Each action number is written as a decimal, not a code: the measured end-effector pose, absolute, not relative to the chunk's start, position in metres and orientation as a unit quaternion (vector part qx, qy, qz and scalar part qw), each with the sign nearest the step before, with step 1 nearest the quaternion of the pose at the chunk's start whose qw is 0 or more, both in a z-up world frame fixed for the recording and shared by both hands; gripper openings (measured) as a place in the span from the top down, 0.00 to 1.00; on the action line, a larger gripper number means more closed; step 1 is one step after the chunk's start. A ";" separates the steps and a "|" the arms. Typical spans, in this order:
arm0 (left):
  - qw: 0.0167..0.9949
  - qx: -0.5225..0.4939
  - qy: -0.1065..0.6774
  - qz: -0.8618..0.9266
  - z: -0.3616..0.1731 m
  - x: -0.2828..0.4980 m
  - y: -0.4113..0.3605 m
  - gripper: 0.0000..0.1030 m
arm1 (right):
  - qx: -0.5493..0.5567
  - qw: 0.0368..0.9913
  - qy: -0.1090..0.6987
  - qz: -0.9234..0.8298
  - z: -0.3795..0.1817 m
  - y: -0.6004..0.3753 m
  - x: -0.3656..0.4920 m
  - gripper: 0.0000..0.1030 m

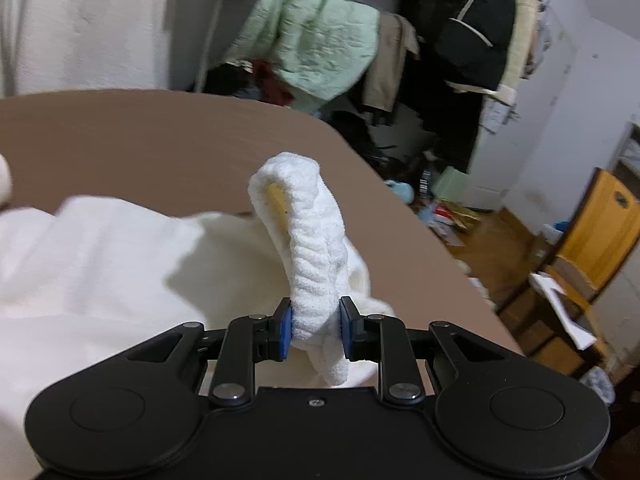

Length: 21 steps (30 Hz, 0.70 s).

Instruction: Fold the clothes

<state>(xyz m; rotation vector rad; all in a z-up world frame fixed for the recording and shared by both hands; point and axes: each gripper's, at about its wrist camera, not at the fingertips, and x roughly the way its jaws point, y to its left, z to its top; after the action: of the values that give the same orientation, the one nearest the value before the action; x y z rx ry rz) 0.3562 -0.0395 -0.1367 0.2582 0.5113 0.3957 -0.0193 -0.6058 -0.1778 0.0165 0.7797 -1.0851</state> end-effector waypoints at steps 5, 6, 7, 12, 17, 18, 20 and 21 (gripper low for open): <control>0.952 0.080 0.274 0.107 -0.140 0.347 -0.049 0.93 | 0.013 0.743 0.357 -0.566 -0.178 -0.615 -0.029 0.71; 0.954 0.086 0.271 0.092 -0.140 0.344 -0.057 0.85 | 0.022 0.742 0.346 -0.574 -0.176 -0.615 -0.032 0.65; 0.957 0.089 0.266 0.077 -0.139 0.342 -0.063 0.70 | 0.023 0.744 0.334 -0.579 -0.173 -0.613 -0.034 0.57; 0.966 0.094 0.235 -0.042 -0.133 0.330 -0.104 0.49 | -0.046 0.795 0.310 -0.519 -0.166 -0.582 -0.019 0.46; 0.933 0.095 0.264 -0.226 -0.145 0.325 -0.150 0.34 | -0.038 0.888 0.313 -0.335 -0.160 -0.566 0.020 0.45; 0.915 0.080 0.285 -0.276 -0.148 0.330 -0.158 0.34 | -0.028 0.900 0.318 -0.295 -0.157 -0.566 0.032 0.45; 0.891 0.069 0.308 -0.326 -0.156 0.342 -0.172 0.34 | -0.010 0.918 0.331 -0.220 -0.150 -0.564 0.060 0.44; 0.886 0.080 0.310 -0.335 -0.159 0.349 -0.181 0.34 | -0.010 0.921 0.340 -0.190 -0.146 -0.563 0.076 0.42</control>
<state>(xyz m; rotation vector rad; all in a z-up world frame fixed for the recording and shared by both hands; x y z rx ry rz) 0.3489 -0.1811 -0.1585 0.1673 0.6441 -0.6974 0.0758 -0.5629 -0.1459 -0.0214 0.6981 -0.3898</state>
